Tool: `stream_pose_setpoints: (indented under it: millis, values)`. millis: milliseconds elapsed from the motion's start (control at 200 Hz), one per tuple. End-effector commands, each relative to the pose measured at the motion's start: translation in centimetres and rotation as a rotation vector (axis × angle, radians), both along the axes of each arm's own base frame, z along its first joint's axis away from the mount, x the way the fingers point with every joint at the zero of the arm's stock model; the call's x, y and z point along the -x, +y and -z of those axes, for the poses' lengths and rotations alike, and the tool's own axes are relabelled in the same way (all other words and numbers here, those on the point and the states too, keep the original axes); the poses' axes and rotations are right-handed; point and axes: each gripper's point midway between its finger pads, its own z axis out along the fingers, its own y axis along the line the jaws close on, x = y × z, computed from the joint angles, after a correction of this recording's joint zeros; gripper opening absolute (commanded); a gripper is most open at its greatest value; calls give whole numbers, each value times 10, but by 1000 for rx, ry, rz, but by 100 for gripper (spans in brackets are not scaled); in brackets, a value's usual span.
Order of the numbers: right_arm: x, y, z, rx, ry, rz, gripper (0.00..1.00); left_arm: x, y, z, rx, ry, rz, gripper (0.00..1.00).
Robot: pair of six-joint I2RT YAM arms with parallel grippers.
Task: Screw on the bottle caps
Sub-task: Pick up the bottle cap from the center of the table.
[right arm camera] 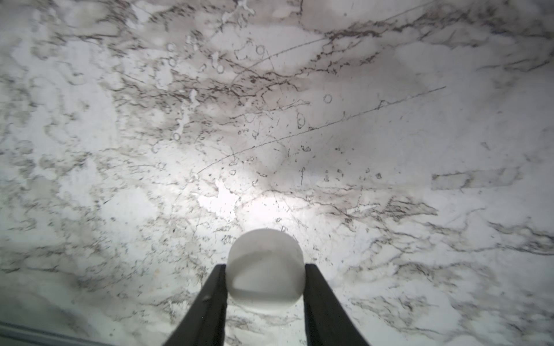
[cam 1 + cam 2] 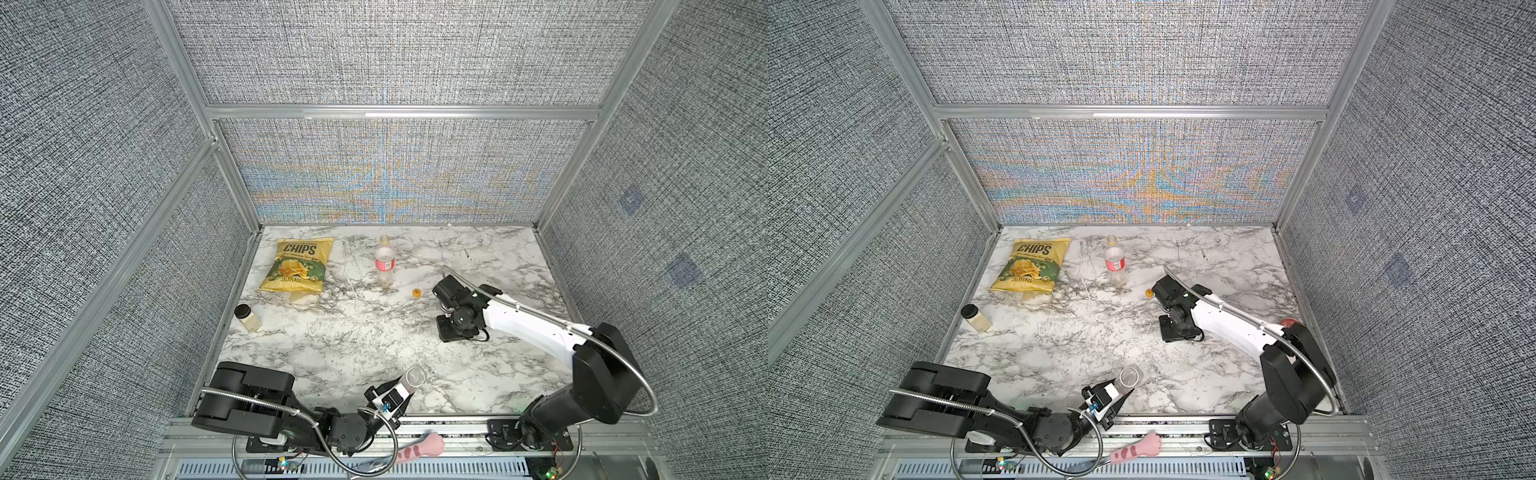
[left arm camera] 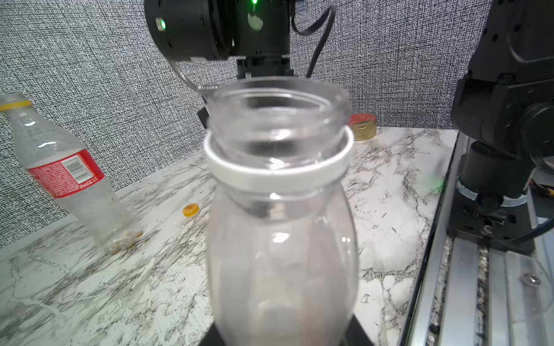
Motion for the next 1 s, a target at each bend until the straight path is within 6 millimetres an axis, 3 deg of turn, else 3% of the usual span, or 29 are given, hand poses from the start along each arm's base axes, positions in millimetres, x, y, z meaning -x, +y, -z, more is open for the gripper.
stream_pose_setpoints:
  millis: [0, 370, 510, 690, 995]
  values:
    - [11, -7, -26, 23, -18, -19, 40, 0, -2, -3, 21, 14, 3, 37]
    - [51, 21, -144, -115, -164, -167, 40, -2, -4, 0, 8, 33, 20, 36]
    - [72, 38, -175, -134, -187, -249, 40, -2, -5, 1, 4, 38, 25, 36]
    - [100, 58, -189, -130, -189, -342, 40, -2, -6, 1, 4, 42, 30, 36]
    - [130, 73, -180, -81, -175, -421, 40, -2, -5, 1, 7, 58, 40, 35]
